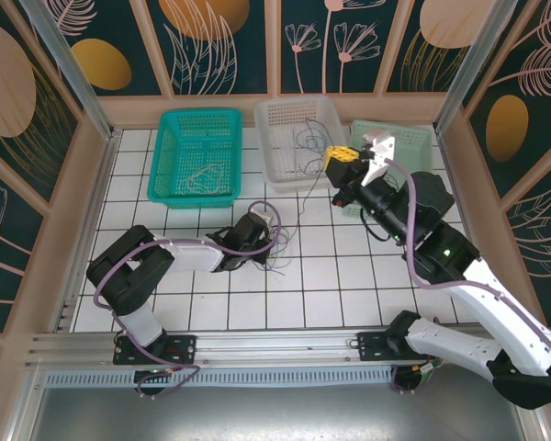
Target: Untangle the cables
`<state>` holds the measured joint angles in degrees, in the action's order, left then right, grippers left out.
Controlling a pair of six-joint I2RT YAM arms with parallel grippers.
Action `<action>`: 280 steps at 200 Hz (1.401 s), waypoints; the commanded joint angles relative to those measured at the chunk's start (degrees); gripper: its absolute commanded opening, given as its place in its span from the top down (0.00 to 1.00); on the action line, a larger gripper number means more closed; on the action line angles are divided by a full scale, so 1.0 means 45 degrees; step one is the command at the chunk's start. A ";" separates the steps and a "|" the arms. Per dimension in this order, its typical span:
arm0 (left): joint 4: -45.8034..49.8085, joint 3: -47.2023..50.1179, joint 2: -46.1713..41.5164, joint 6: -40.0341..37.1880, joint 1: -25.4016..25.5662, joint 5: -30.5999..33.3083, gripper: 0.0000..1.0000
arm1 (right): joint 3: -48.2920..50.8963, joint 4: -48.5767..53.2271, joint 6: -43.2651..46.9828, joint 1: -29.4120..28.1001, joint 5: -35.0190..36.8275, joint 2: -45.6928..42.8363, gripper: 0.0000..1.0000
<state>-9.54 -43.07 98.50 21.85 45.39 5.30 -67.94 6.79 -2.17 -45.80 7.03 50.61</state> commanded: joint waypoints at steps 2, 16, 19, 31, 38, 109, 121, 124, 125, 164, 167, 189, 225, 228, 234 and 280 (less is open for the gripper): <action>0.0810 0.0321 0.0008 0.0132 0.0002 0.0999 1.00 | -0.0648 0.0558 0.0482 0.0041 0.1261 -0.0608 1.00; 0.0860 0.0401 -0.0431 0.0219 -0.0004 0.1287 1.00 | -0.0739 0.0981 0.0539 0.0041 0.1919 -0.0801 1.00; 0.0884 0.0424 -0.0456 0.0233 -0.0007 0.1352 1.00 | -0.0741 0.1061 0.0559 0.0041 0.2040 -0.0847 1.00; 0.1000 0.0412 -0.0463 0.0321 0.0007 0.1656 1.00 | -0.0680 0.1268 0.0618 0.0041 0.2691 -0.1088 1.00; 0.1110 0.0361 -0.0417 0.0311 0.0002 0.1729 1.00 | -0.0594 0.1265 0.0596 0.0041 0.2972 -0.1260 1.00; 0.1914 0.0001 0.0182 0.0453 -0.0007 0.2414 1.00 | -0.0398 0.1626 0.0563 0.0041 0.4786 -0.2921 1.00; 0.2067 -0.0048 0.0201 0.0505 0.0012 0.2644 1.00 | -0.0448 0.1858 0.0561 0.0041 0.5123 -0.2926 1.00; 0.2106 -0.0057 0.0201 0.0515 -0.0003 0.2691 1.00 | -0.0424 0.1896 0.0549 0.0041 0.5221 -0.2926 1.00; 0.2113 -0.0057 0.0192 0.0516 -0.0005 0.2700 1.00 | -0.0417 0.1913 0.0546 0.0041 0.5248 -0.2926 1.00; 0.2120 -0.0301 0.0007 0.0419 -0.0006 0.2593 1.00 | 0.0110 0.2159 0.0177 0.0041 0.4428 -0.2388 1.00; 0.2120 -0.0347 -0.0267 0.0451 0.0000 0.2565 1.00 | 0.0175 0.2131 0.0132 0.0041 0.4224 -0.2317 1.00; 0.2066 -0.0525 -0.0886 0.0443 0.0011 0.2350 0.80 | 0.0487 0.1881 -0.0041 0.0041 0.3434 -0.1840 1.00; 0.2227 -0.0353 -0.2286 0.0575 -0.0006 0.2723 0.42 | 0.0961 0.1549 -0.0134 0.0036 0.2380 -0.1736 1.00; 0.2251 -0.0307 -0.2400 0.0575 0.0000 0.2777 0.41 | 0.0985 0.1555 -0.0160 0.0050 0.2308 -0.1723 1.00; 0.2293 -0.0278 -0.2648 0.0537 0.0010 0.2810 0.38 | 0.1032 0.1575 -0.0205 0.0060 0.2223 -0.1701 1.00; 0.0998 -0.0065 -0.4369 -0.1161 0.0031 0.1546 0.31 | 0.1336 0.0900 -0.0590 0.0080 0.1081 -0.1563 1.00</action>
<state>-1.06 -43.92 82.63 21.98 45.43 16.05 -62.65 14.94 -3.38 -45.74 16.58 43.88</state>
